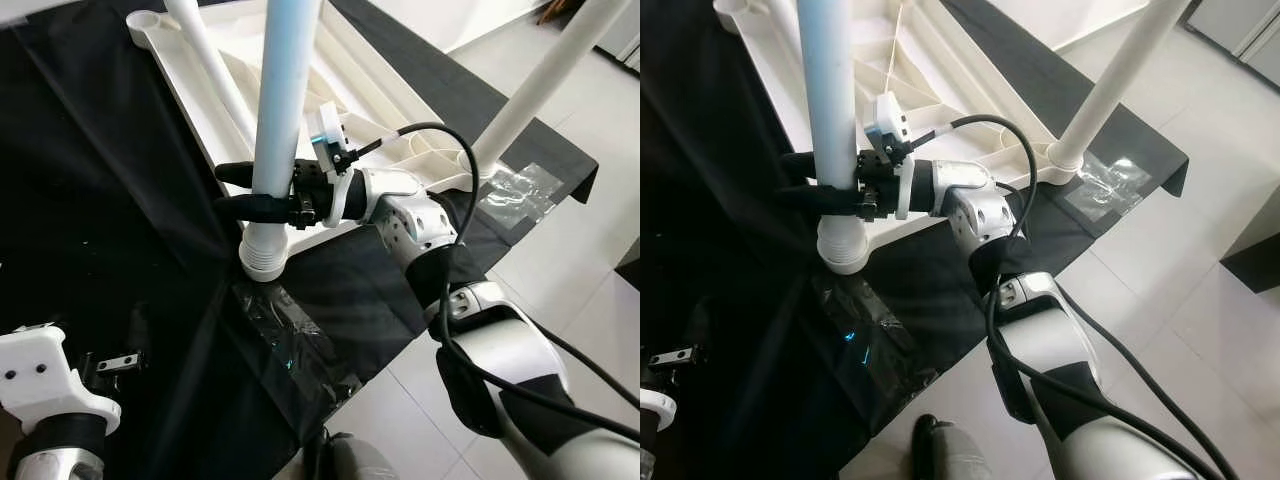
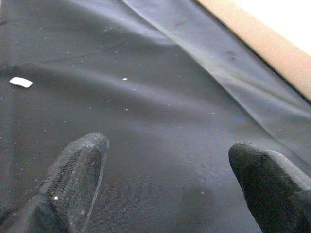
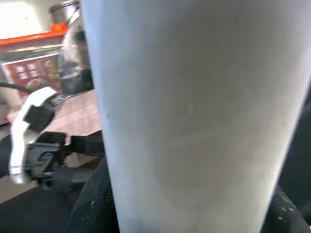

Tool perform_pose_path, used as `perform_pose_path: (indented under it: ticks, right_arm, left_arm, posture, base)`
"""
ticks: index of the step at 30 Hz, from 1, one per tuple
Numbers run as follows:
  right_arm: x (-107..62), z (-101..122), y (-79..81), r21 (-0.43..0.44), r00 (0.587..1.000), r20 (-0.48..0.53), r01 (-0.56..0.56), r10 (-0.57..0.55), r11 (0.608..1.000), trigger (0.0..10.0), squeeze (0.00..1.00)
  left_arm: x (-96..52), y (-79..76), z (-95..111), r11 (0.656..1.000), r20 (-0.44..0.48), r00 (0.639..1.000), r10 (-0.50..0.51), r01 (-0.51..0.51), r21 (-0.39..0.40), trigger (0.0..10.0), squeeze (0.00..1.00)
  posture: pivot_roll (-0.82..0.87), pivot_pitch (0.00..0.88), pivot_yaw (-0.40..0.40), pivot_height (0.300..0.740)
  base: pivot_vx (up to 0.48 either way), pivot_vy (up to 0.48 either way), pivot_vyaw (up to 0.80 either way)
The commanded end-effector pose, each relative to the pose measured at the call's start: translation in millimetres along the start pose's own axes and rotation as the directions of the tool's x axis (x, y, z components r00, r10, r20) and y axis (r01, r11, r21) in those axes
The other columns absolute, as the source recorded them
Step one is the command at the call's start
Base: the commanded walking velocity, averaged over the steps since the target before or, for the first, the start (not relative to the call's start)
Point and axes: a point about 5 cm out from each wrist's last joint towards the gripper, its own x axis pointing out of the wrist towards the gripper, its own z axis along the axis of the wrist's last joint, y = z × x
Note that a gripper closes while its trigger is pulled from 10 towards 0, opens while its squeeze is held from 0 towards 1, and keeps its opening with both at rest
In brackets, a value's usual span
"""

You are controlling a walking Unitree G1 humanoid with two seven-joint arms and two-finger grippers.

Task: Building children table

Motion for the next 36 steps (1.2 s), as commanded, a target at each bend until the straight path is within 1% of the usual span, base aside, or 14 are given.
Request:
perform_pose_path:
  ticks: [1, 7, 9, 10, 11, 14, 16, 19, 21, 23, 24, 26, 29, 36]
  right_arm:
    - [-0.9, -18.5, 4.5, 0.055, 0.997, -0.074, -0.031, 0.035, 0.998, 10.0, 0.0]
    - [-2.1, -18.7, 0.5, 0.049, 0.991, -0.124, -0.052, 0.058, 0.997, 10.0, 0.0]
    - [-2.1, -22.2, 4.8, 0.043, 0.971, -0.191, -0.141, 0.147, 0.989, 10.0, 0.0]
    - [-2.1, -22.2, 4.8, 0.043, 0.971, -0.191, -0.141, 0.147, 0.989, 10.0, 0.0]
    - [-3.0, -25.1, 9.4, 0.045, 0.944, -0.243, -0.219, 0.224, 0.975, 10.0, 0.0]
    - [-3.3, -26.0, 10.7, 0.048, 0.935, -0.259, -0.238, 0.242, 0.97, 10.0, 0.0]
    - [-6.0, -28.7, 15.9, 0.051, 0.9, -0.325, -0.288, 0.289, 0.956, 10.0, 0.0]
    - [-6.9, -29.6, 17.7, 0.055, 0.889, -0.343, -0.303, 0.303, 0.951, 10.0, 0.0]
    - [-12.2, -27.4, 21.4, 0.07, 0.862, -0.382, -0.332, 0.333, 0.941, 10.0, 0.0]
    - [-12.2, -27.4, 21.4, 0.07, 0.862, -0.382, -0.332, 0.333, 0.941, 10.0, 0.0]
    - [-17.5, -22.8, 23.2, 0.103, 0.856, -0.381, -0.336, 0.349, 0.936, 10.0, 0.0]
    - [-19.1, -21.2, 23.5, 0.118, 0.858, -0.374, -0.332, 0.352, 0.936, 10.0, 0.0]
    - [-19.1, -21.2, 23.5, 0.118, 0.858, -0.374, -0.332, 0.352, 0.936, 10.0, 0.0]
    - [-26.9, -29.5, 27.5, 0.188, 0.892, -0.297, -0.295, 0.341, 0.937, 10.0, 0.0]
  left_arm:
    - [-4.2, -1.3, 1.8, 1.0, -0.001, 1.0, 0.0, 0.0, -0.018, 10.0, 0.0]
    - [-11.7, -3.0, 5.0, 0.999, -0.007, 1.0, 0.002, -0.002, -0.037, 10.0, 0.0]
    - [-15.5, -2.5, 6.9, 0.999, -0.009, 1.0, 0.005, -0.005, -0.039, 10.0, 0.0]
    - [-15.5, -2.5, 6.9, 0.999, -0.009, 1.0, 0.005, -0.005, -0.039, 10.0, 0.0]
    - [-17.2, -2.1, 8.0, 0.999, -0.01, 1.0, 0.004, -0.005, -0.041, 10.0, 0.0]
    - [-17.4, -2.0, 8.2, 0.999, -0.01, 1.0, 0.004, -0.004, -0.042, 10.0, 0.0]
    - [-17.8, -1.7, 8.5, 0.999, -0.01, 1.0, 0.002, -0.003, -0.045, 10.0, 0.0]
    - [-17.8, -1.7, 8.5, 0.999, -0.01, 1.0, 0.002, -0.002, -0.046, 10.0, 0.0]
    - [-17.9, -1.8, 8.4, 0.999, -0.01, 1.0, 0.001, -0.001, -0.051, 10.0, 0.0]
    - [-17.9, -1.8, 8.4, 0.999, -0.01, 1.0, 0.001, -0.001, -0.051, 10.0, 0.0]
    - [-17.2, -2.5, 7.8, 0.999, -0.01, 1.0, 0.0, -0.001, -0.054, 10.0, 0.0]
    - [-16.9, -2.8, 7.6, 0.999, -0.01, 1.0, 0.0, -0.001, -0.054, 10.0, 0.0]
    - [-16.9, -2.8, 7.6, 0.999, -0.01, 1.0, 0.0, -0.001, -0.054, 10.0, 0.0]
    - [-16.4, -4.1, 7.1, 0.999, -0.012, 1.0, -0.001, 0.0, -0.054, 10.0, 0.0]
  posture:
    - [0.03, 0.39, -0.197, 0.74]
    - [0.03, 0.409, -0.22, 0.74]
    - [0.03, 0.414, -0.225, 0.74]
    - [0.03, 0.414, -0.225, 0.74]
    - [0.02, 0.418, -0.229, 0.74]
    - [0.02, 0.418, -0.229, 0.74]
    - [0.02, 0.422, -0.236, 0.74]
    - [0.02, 0.422, -0.236, 0.74]
    - [0.01, 0.424, -0.242, 0.74]
    - [0.01, 0.424, -0.242, 0.74]
    - [0.01, 0.423, -0.242, 0.74]
    - [0.01, 0.423, -0.242, 0.74]
    - [0.01, 0.423, -0.242, 0.74]
    - [0.02, 0.421, -0.236, 0.74]
  base:
    - [0.0, 0.0, 0.0]
    - [0.0, 0.0, 0.0]
    - [0.0, 0.0, 0.0]
    - [0.0, 0.0, 0.0]
    - [0.0, 0.0, 0.0]
    - [0.0, 0.0, 0.0]
    - [0.0, 0.0, 0.0]
    - [0.0, 0.0, 0.0]
    - [0.0, 0.0, 0.0]
    - [0.0, 0.0, 0.0]
    - [0.0, 0.0, 0.0]
    - [0.0, 0.0, 0.0]
    - [0.0, 0.0, 0.0]
    - [0.0, 0.0, 0.0]
